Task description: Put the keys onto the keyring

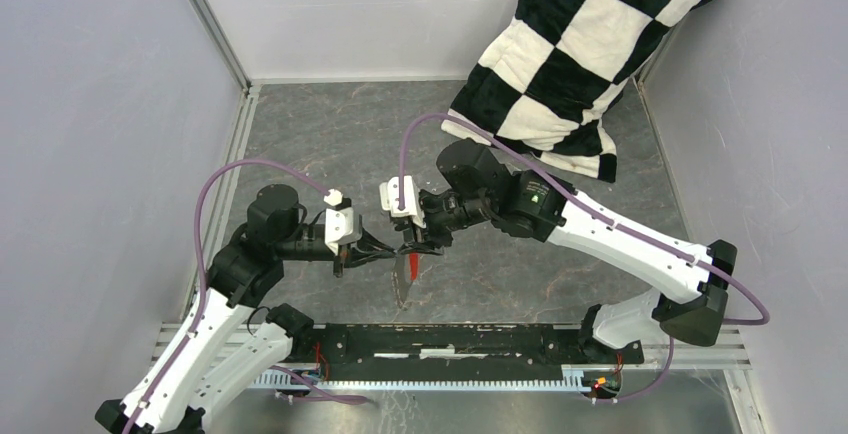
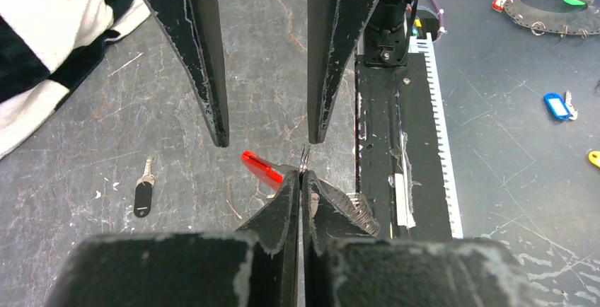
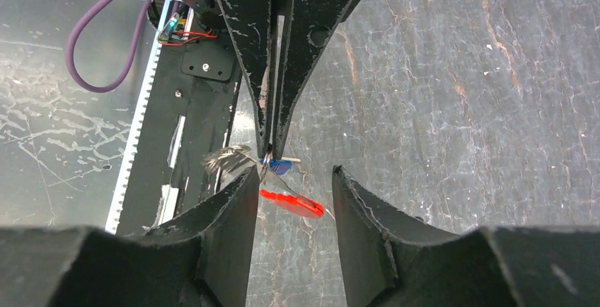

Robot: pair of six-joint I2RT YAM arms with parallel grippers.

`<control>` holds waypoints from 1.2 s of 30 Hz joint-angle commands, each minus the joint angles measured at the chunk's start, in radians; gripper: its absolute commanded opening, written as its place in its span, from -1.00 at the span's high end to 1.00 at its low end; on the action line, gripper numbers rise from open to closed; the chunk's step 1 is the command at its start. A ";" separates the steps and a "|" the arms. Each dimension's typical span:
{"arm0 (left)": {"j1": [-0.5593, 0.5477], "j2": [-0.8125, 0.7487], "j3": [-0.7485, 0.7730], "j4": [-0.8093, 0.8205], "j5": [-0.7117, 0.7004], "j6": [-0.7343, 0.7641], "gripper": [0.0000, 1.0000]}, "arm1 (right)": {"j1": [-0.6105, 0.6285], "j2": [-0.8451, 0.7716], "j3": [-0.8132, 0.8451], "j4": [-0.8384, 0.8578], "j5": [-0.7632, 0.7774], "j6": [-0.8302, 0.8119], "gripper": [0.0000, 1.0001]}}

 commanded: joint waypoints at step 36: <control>0.001 -0.026 0.026 0.070 -0.015 -0.031 0.44 | 0.009 0.012 0.033 0.051 0.011 0.069 0.99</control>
